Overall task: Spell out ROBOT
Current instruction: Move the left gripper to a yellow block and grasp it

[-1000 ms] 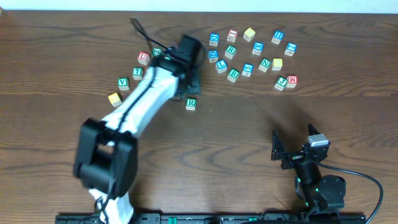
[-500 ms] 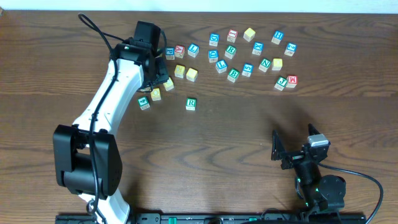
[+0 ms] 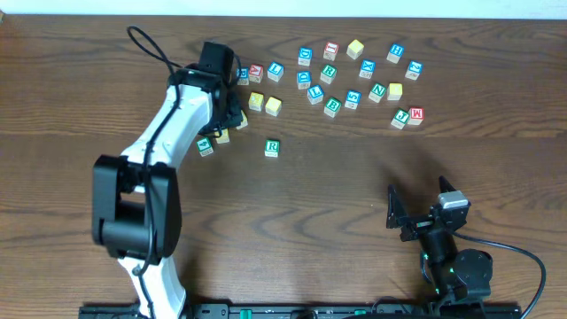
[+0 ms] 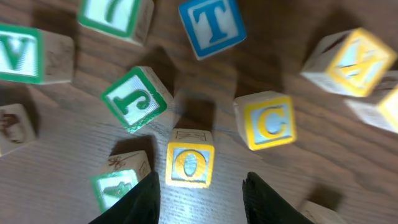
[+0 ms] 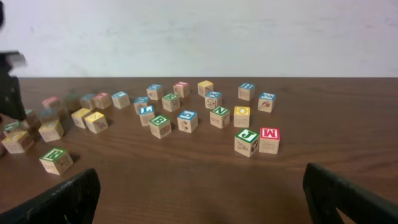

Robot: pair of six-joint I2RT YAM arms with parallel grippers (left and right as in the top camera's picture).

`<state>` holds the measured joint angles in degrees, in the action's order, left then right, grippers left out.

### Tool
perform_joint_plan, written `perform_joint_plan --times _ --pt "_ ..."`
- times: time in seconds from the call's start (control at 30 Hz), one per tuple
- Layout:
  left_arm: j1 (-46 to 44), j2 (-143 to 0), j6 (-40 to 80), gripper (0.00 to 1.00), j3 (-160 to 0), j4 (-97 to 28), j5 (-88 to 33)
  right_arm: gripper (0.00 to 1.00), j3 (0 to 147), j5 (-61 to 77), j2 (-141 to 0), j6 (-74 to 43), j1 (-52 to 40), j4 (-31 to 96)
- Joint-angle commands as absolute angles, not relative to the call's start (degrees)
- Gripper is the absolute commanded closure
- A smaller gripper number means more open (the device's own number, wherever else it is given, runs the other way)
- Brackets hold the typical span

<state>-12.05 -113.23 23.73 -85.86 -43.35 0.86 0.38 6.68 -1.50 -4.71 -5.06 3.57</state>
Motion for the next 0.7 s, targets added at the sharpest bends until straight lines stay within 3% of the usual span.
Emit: perform_joint_plan --times 0.0,0.3,0.33,0.43,0.67 --pt "-11.9 -115.8 23.0 0.57 -85.2 -43.2 2.2 0.01 0.3 7.2 -1.4 -4.4 -5.0 3.7" --pt "-11.9 -116.5 23.0 0.57 -85.2 -42.5 2.9 0.01 0.3 7.2 -1.4 -4.4 -5.0 3.7" --pt "-11.9 -116.5 23.0 0.51 -85.2 -42.5 2.9 0.01 0.3 7.2 -1.4 -4.4 -5.0 3.7" --pt "-11.9 -116.5 23.0 0.47 -84.8 -42.1 3.3 0.01 0.3 7.2 -1.4 -4.4 -5.0 3.7" --pt "-11.9 -116.7 23.0 0.45 -83.3 -40.1 3.7 0.01 0.3 7.2 -1.4 -4.4 -5.0 3.7"
